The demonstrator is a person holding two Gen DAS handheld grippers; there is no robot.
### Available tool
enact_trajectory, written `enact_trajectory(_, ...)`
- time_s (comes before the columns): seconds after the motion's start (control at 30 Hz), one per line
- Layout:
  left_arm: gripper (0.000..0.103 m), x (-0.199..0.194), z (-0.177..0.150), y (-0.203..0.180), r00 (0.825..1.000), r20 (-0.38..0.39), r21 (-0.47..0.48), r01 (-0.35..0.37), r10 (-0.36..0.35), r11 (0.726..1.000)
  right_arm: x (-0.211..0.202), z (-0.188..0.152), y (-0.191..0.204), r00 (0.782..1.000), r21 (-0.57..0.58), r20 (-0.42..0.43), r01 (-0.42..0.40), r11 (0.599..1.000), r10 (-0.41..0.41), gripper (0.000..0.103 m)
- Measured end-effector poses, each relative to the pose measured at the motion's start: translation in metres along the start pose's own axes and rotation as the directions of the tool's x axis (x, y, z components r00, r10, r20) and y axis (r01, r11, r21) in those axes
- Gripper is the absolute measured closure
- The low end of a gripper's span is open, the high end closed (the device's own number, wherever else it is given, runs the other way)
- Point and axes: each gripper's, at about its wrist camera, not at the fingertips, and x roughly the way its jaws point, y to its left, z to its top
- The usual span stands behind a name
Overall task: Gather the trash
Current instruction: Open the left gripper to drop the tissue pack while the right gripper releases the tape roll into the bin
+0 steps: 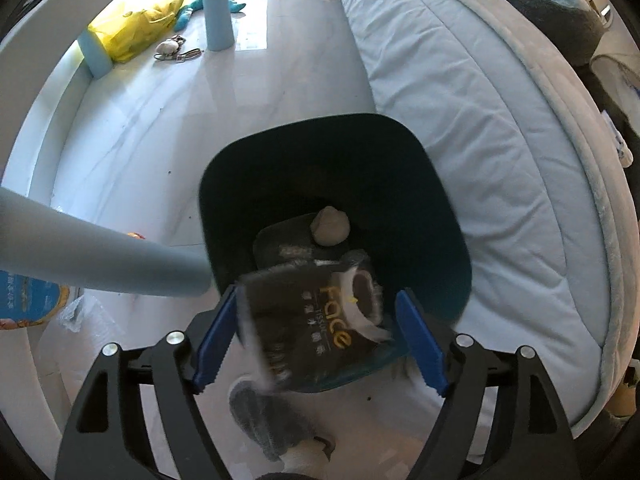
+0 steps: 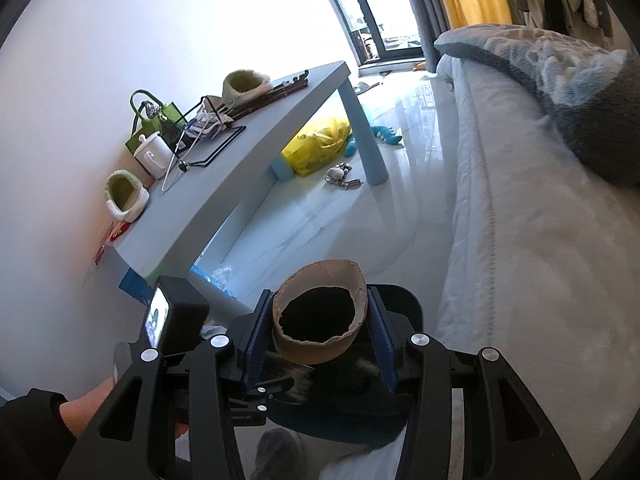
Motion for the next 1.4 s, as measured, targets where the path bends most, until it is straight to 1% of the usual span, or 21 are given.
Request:
enact_trajectory(0.07,0.019,-0.003,-0.001,0.006,1.0,0.006,-0.008,-0.002,0.002,1.0,0.007,-0.001,0.006,1.0,-0.025,-0.011,0.022,0.999,-0.022,0.056)
enact_trajectory(0.23,0.019,-0.011,-0.002,0.018,1.0,0.026,-0.026,-0.003,0.004,1.0,0.025,-0.004,0.01,0.999,-0.035,-0.047,0.021,0.999,-0.022,0.056)
enact_trajectory(0.33,0.019,-0.021,-0.001,0.025,0.998,0.062,-0.036,0.0,0.003,0.999,0.038,-0.006,0.01,0.997,-0.028,-0.073,0.021,0.999,-0.023,0.056)
enact_trajectory(0.4,0.02,-0.027,0.0,0.028,0.996,0.084,-0.041,0.004,-0.001,0.999,0.046,-0.008,0.009,0.996,-0.026,-0.091,0.023,0.999,-0.026,0.056)
enact_trajectory(0.6,0.027,-0.047,0.003,0.034,0.987,0.161,-0.049,0.022,-0.014,0.999,0.073,-0.017,0.01,0.988,-0.029,-0.145,0.042,0.999,-0.046,0.056)
enact_trajectory(0.77,0.034,-0.064,0.004,0.037,0.973,0.228,-0.049,0.031,-0.019,0.998,0.097,-0.029,0.012,0.977,-0.045,-0.204,0.054,0.998,-0.062,0.056)
enact_trajectory(0.87,0.04,-0.07,0.004,0.039,0.968,0.251,-0.05,0.031,-0.017,0.998,0.11,-0.035,0.013,0.968,-0.06,-0.239,0.062,0.996,-0.075,0.056)
enact_trajectory(0.97,0.043,-0.076,0.004,0.042,0.963,0.269,-0.056,0.034,-0.018,0.998,0.119,-0.041,0.013,0.96,-0.07,-0.266,0.072,0.995,-0.089,0.056)
enact_trajectory(1.03,0.044,-0.082,0.005,0.042,0.957,0.288,-0.06,0.041,-0.022,0.997,0.124,-0.045,0.013,0.955,-0.078,-0.281,0.08,0.994,-0.099,0.056)
enact_trajectory(1.13,0.046,-0.091,0.005,0.041,0.946,0.322,-0.059,0.048,-0.027,0.997,0.131,-0.051,0.013,0.947,-0.086,-0.304,0.085,0.993,-0.108,0.056)
enact_trajectory(1.2,0.047,-0.1,0.006,0.038,0.935,0.355,-0.053,0.052,-0.03,0.997,0.135,-0.054,0.013,0.941,-0.096,-0.318,0.088,0.992,-0.114,0.056)
enact_trajectory(1.3,0.048,-0.109,0.006,0.036,0.922,0.386,-0.048,0.06,-0.037,0.997,0.138,-0.058,0.014,0.935,-0.105,-0.333,0.089,0.99,-0.119,0.056)
enact_trajectory(1.4,0.048,-0.116,0.007,0.032,0.91,0.412,-0.042,0.068,-0.044,0.997,0.14,-0.059,0.013,0.93,-0.099,-0.352,0.076,0.992,-0.106,0.054)
